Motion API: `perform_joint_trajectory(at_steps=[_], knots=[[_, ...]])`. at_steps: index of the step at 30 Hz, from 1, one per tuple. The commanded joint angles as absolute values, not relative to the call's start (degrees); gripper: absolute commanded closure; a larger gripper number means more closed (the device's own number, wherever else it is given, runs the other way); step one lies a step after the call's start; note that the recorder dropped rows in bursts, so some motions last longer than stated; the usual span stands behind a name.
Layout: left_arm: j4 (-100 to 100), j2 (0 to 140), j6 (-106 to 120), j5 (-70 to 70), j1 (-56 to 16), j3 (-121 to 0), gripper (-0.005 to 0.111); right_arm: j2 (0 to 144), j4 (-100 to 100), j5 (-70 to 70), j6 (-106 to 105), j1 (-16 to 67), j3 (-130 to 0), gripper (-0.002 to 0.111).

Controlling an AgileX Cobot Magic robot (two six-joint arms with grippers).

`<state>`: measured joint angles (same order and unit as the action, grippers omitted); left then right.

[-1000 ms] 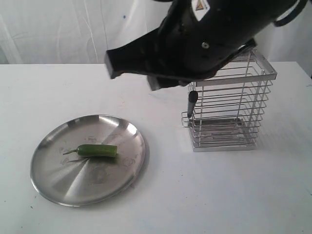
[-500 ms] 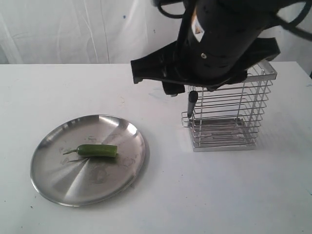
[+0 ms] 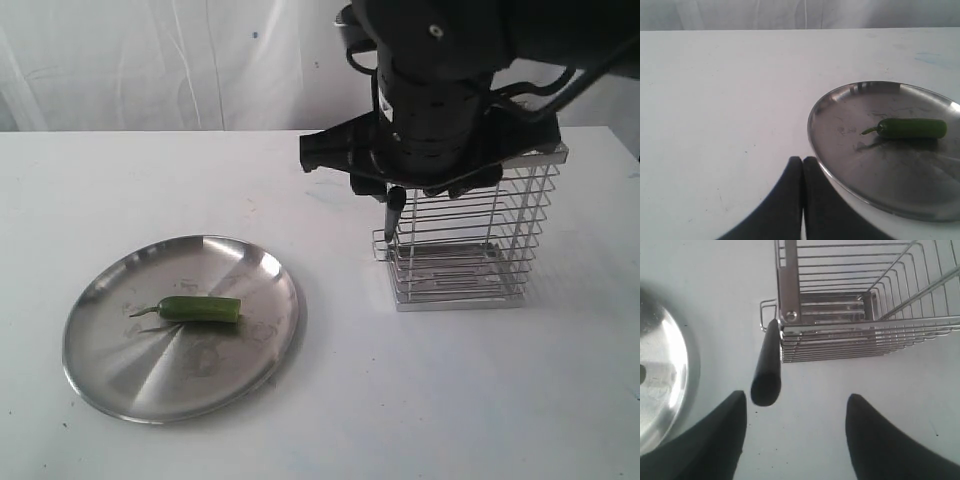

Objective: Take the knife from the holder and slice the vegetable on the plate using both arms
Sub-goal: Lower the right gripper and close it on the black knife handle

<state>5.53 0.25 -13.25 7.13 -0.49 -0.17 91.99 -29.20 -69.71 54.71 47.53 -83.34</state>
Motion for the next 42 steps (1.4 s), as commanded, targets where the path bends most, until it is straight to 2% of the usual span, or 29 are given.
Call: perform_joint_trajectory(at_steps=[1,26,29,35,42], knots=[[5.3,0.0,-13.4,7.1,-0.8,0.0,0.107,93.5,-28.9,-70.0,55.2,46.1,-83.5,0.054],[5.3,0.0,-13.4,7.1,-0.8,0.0,0.107,100.2,-30.6,-63.1,58.5,45.0,-83.5,0.054],[5.3,0.0,-13.4,7.1,-0.8,0.0,0.107,100.2,-31.7,-62.6,59.5,45.0,-83.5,0.06],[5.3,0.0,-13.4,7.1,-0.8,0.0,0.107,100.2,-34.2,-62.5,63.2,45.0,-83.5,0.081],[5.3,0.0,-13.4,7.1,-0.8,0.0,0.107,100.3,-33.0,-62.5,63.2,45.0,-83.5,0.084]])
